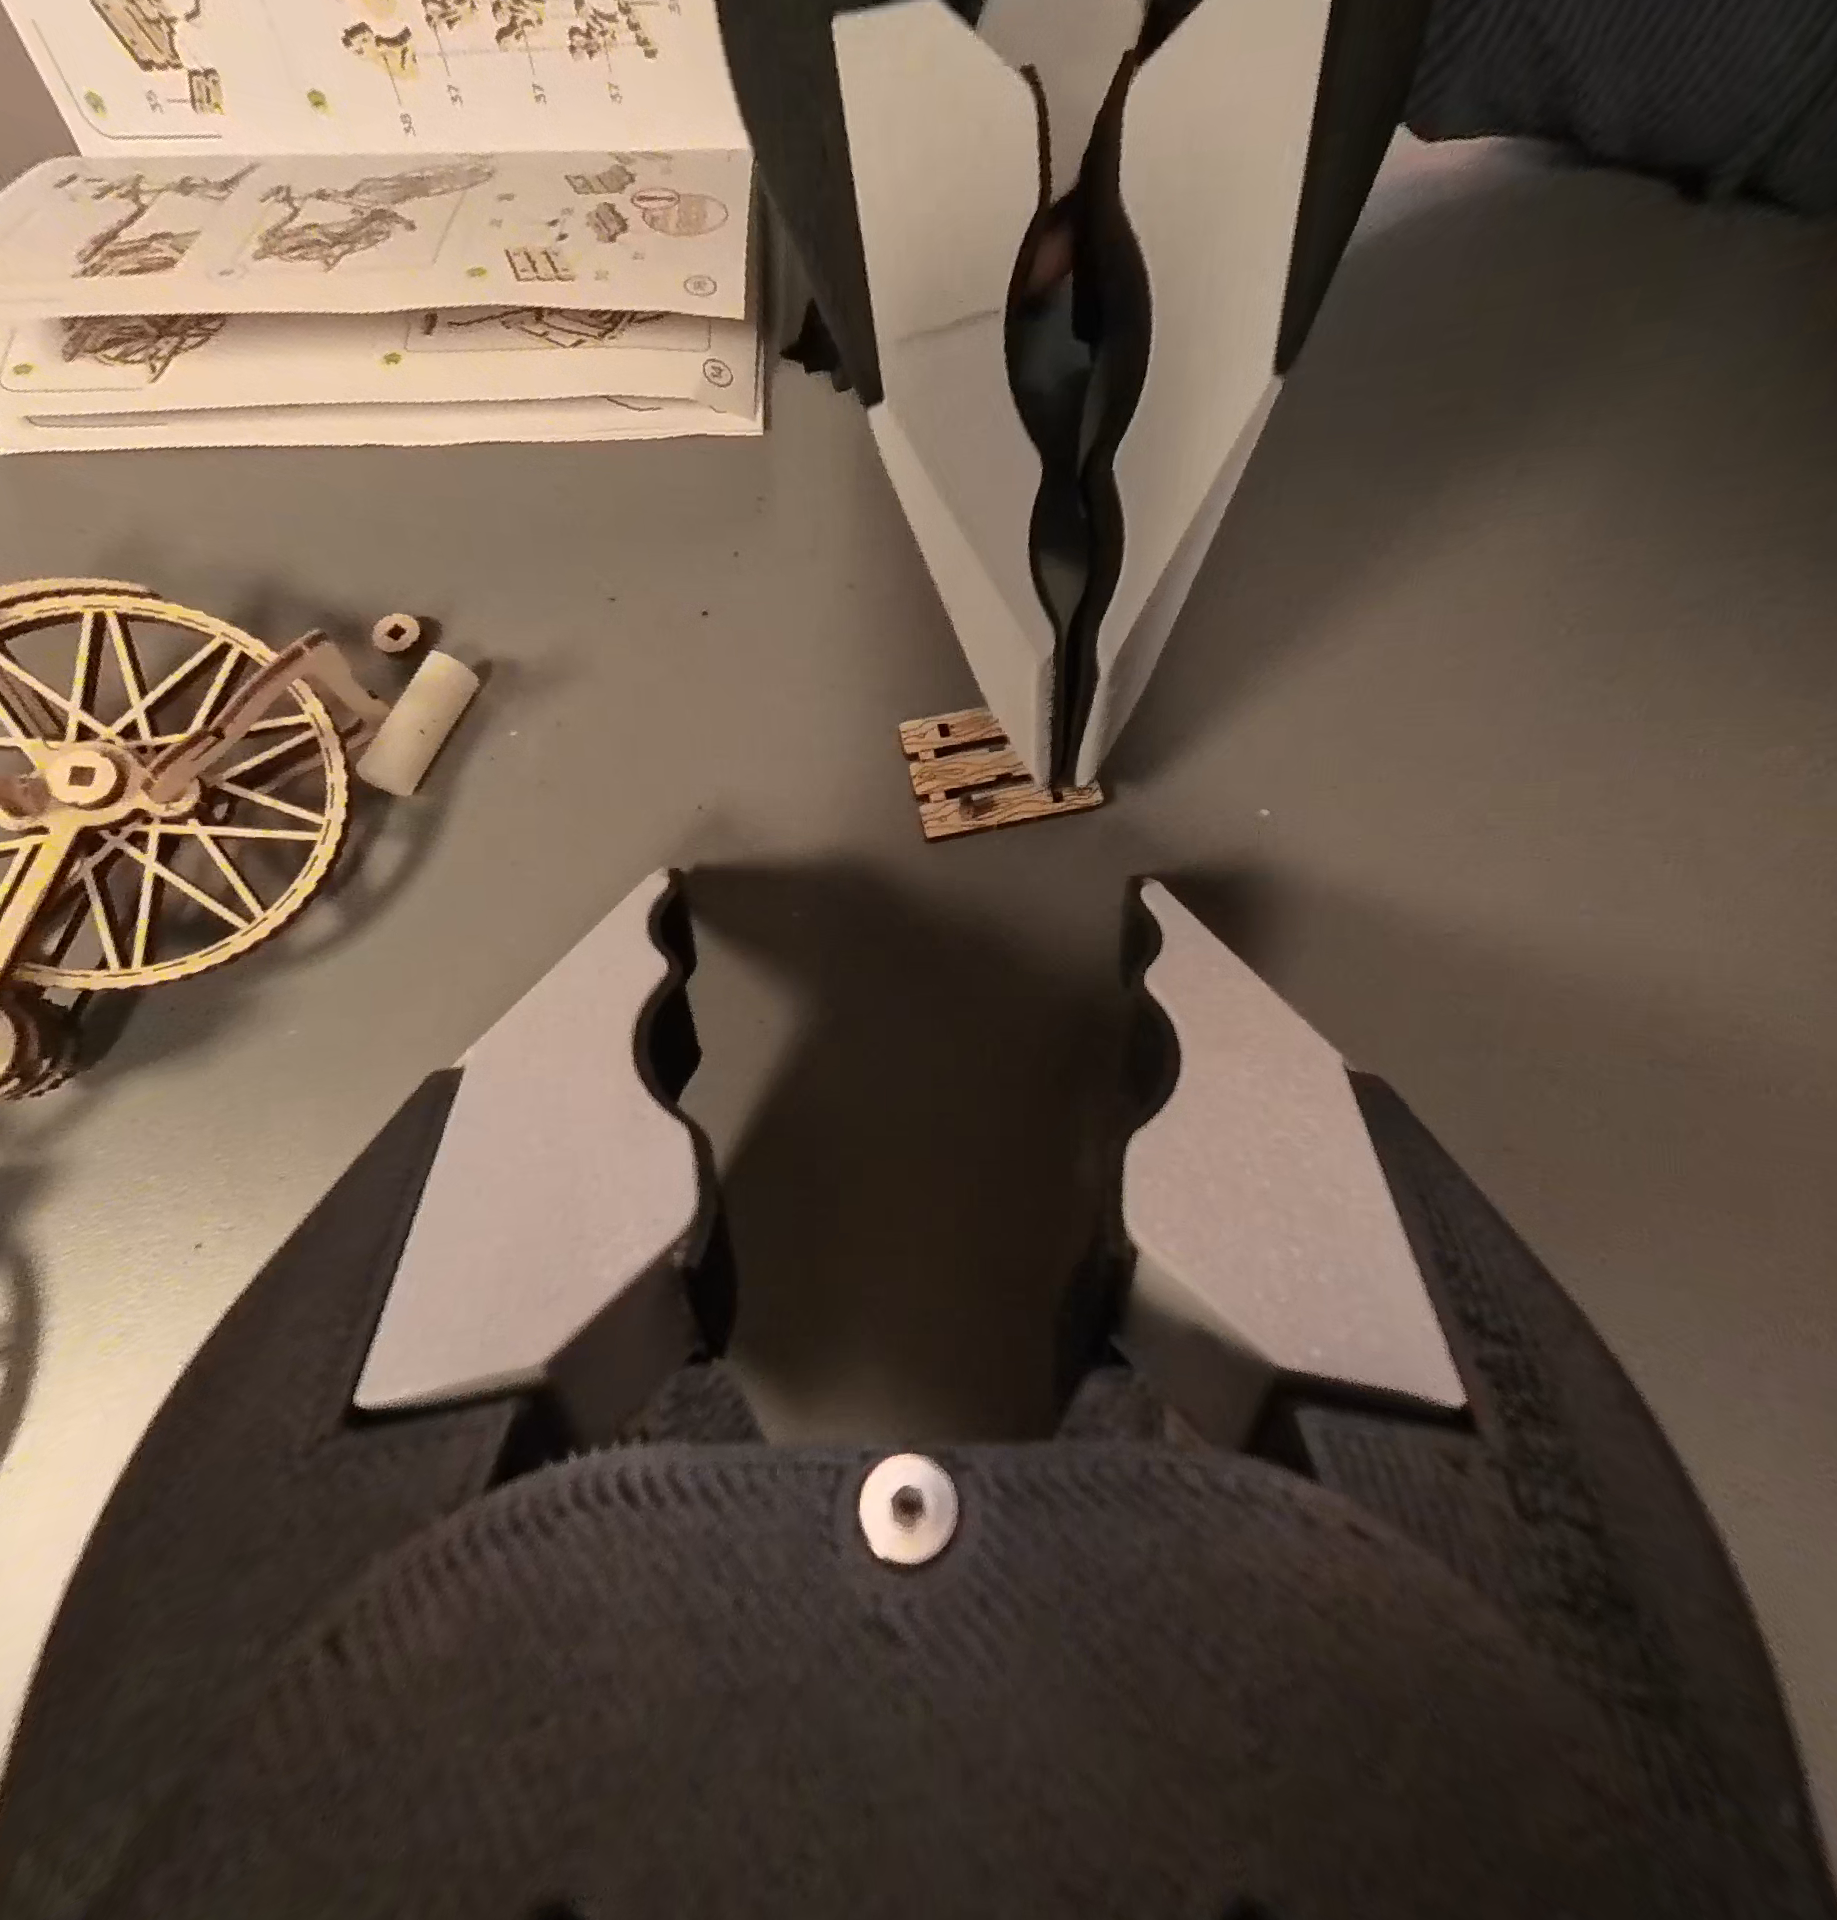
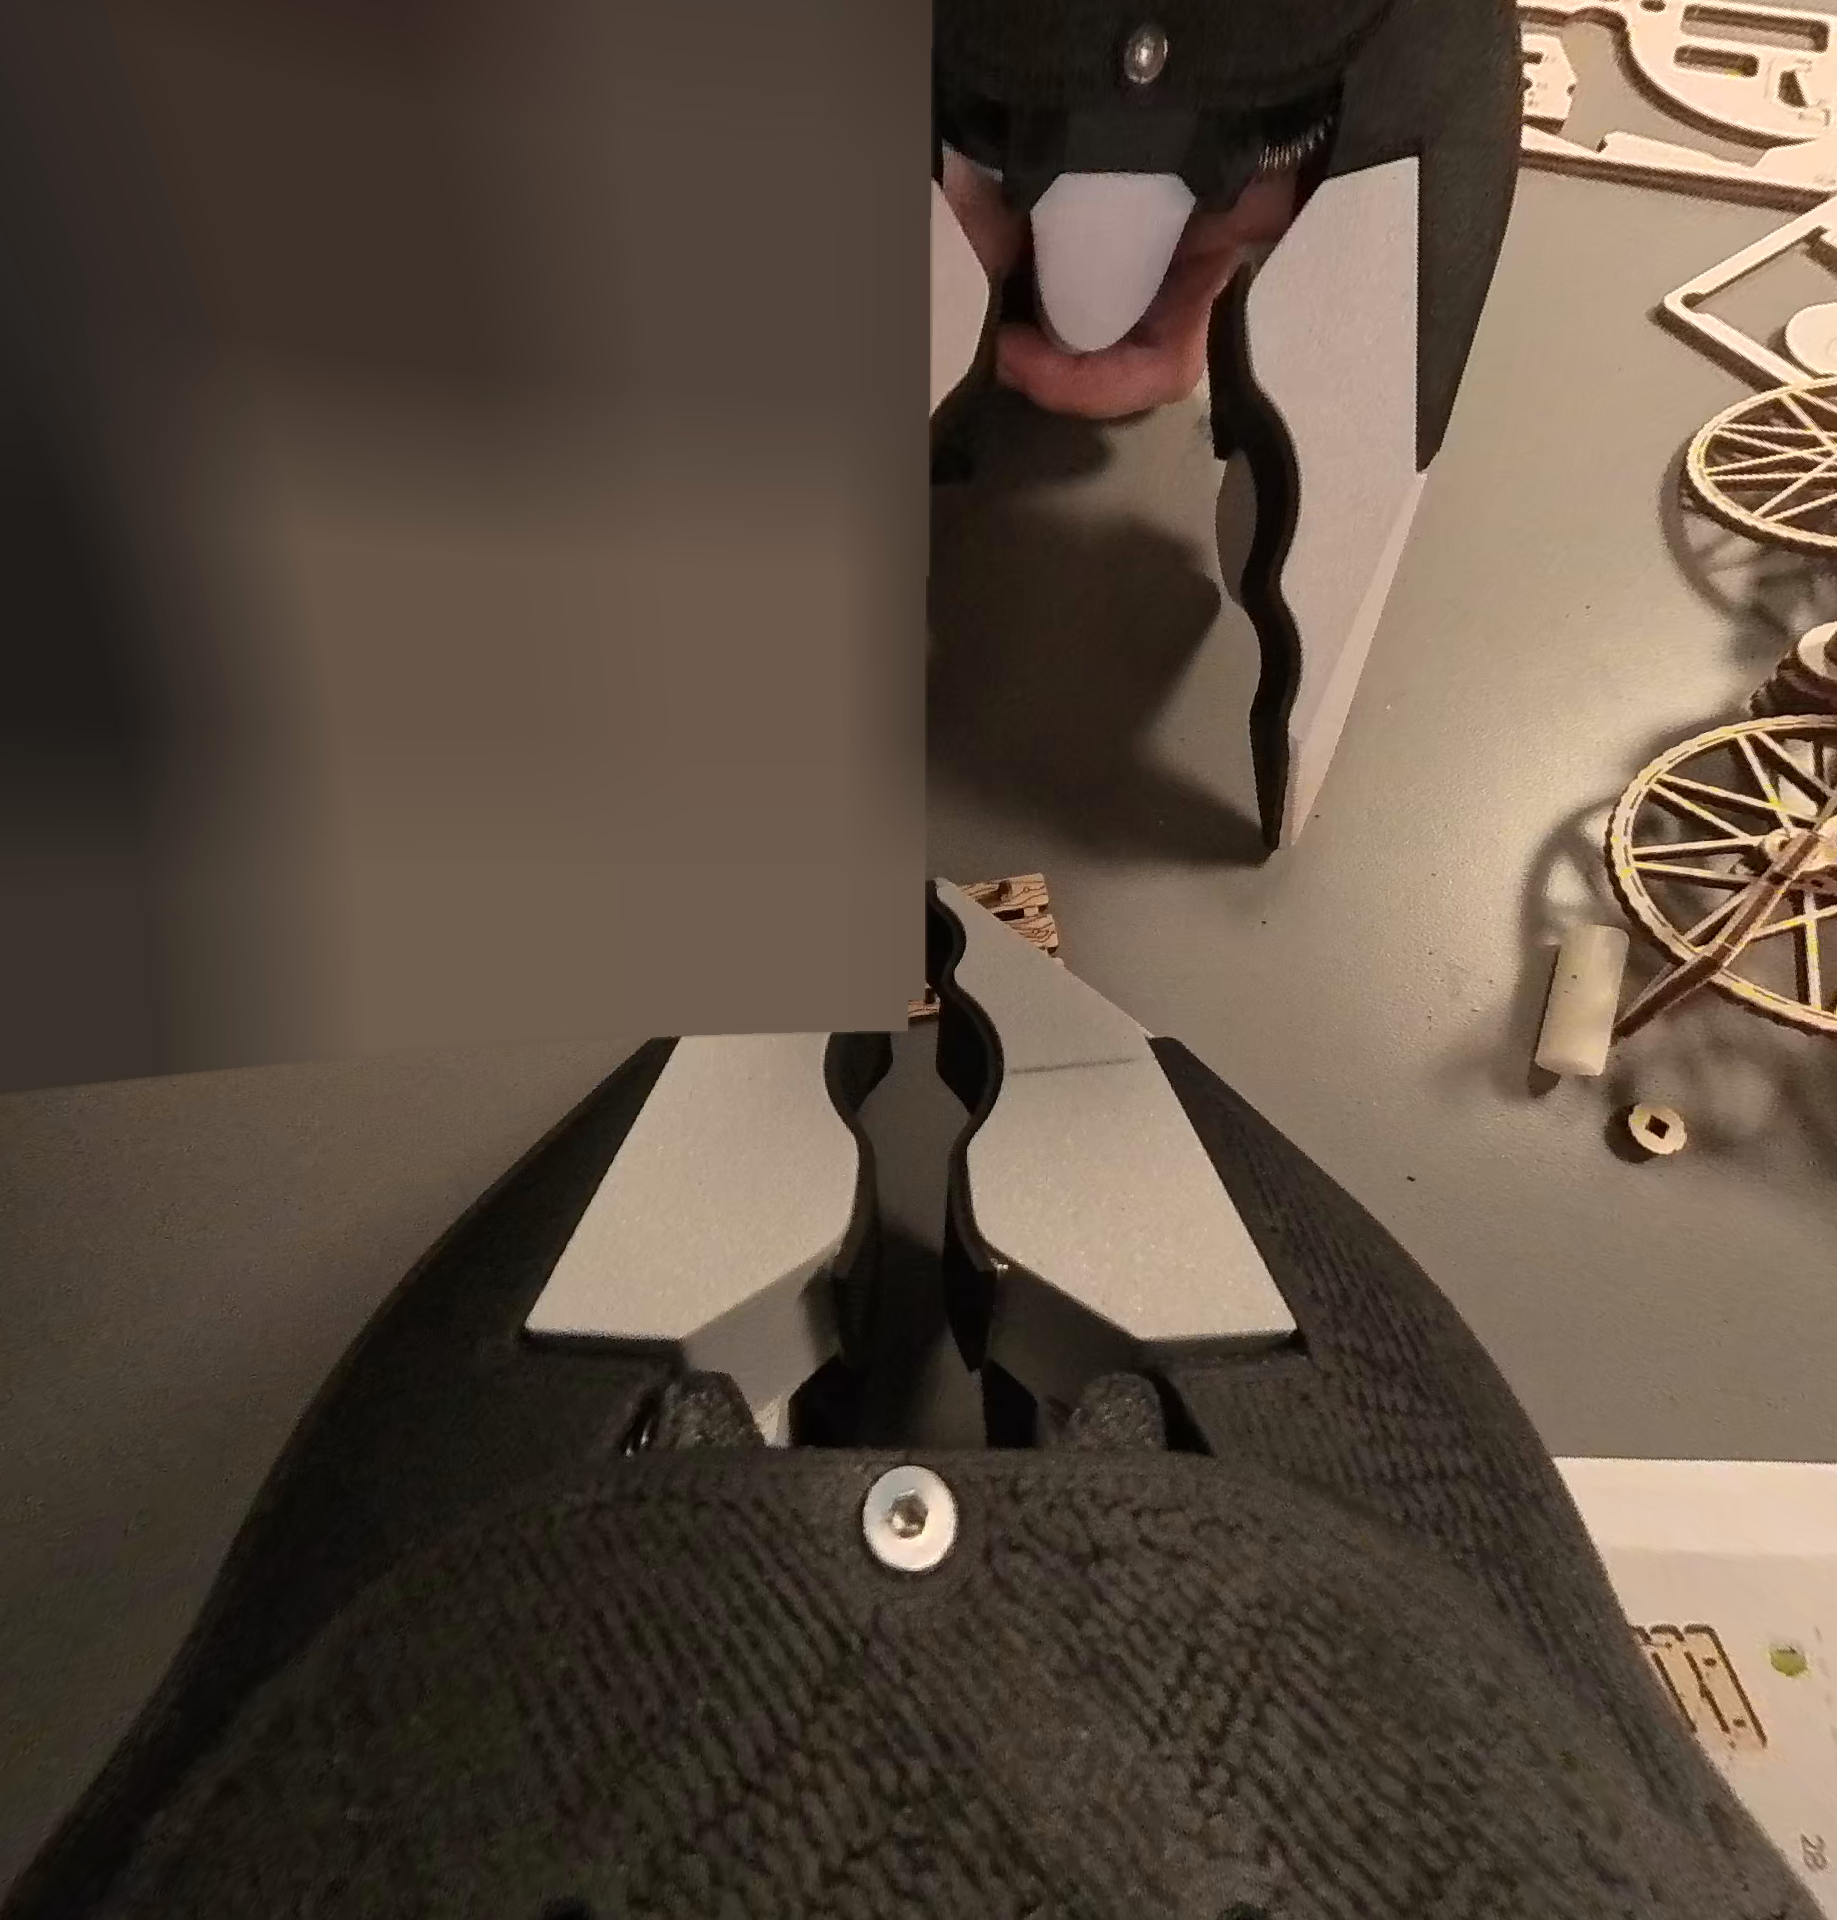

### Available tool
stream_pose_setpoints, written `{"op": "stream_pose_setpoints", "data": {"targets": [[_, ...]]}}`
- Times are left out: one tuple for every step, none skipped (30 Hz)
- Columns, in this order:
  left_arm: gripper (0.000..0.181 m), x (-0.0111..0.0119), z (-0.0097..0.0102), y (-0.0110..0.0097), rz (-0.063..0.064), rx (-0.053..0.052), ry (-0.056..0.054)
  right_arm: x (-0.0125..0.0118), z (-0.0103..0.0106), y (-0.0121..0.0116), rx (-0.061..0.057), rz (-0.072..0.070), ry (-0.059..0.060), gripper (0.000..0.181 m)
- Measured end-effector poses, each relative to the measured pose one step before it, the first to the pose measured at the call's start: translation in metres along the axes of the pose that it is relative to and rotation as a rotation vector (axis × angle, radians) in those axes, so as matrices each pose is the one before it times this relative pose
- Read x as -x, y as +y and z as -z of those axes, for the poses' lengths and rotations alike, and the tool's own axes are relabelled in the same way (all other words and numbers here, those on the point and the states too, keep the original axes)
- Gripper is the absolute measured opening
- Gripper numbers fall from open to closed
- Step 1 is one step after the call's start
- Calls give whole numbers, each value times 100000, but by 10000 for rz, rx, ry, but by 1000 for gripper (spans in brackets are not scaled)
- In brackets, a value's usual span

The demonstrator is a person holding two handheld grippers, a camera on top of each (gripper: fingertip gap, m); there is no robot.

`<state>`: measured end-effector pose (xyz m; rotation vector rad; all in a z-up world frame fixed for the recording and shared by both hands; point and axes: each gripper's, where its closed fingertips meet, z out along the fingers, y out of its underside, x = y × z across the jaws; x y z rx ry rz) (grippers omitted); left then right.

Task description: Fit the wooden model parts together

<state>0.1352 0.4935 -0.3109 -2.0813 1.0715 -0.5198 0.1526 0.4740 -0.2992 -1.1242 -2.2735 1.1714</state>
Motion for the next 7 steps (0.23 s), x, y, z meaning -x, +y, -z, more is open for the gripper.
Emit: {"op": "stream_pose_setpoints", "data": {"targets": [[81,-4,4,4,-3,0,-1,15,-3,68,37,20,-11,0],[81,5,-5,-5,3,-1,1,22,-13,69,46,21,-10,0],[81,0,0,-1,1,-1,0,38,-22,31,26,19,-30,0],[81,5,6,5,1,0,0,36,-15,10,10,14,-26,0],[81,-4,0,-1,2,0,1,-5,4,7,5,16,-4,0],[81,12,2,1,4,-1,-1,-14,0,7,8,27,2,0],[81,-2,-1,-1,5,-1,-1,12,-6,21,15,29,-13,0]]}}
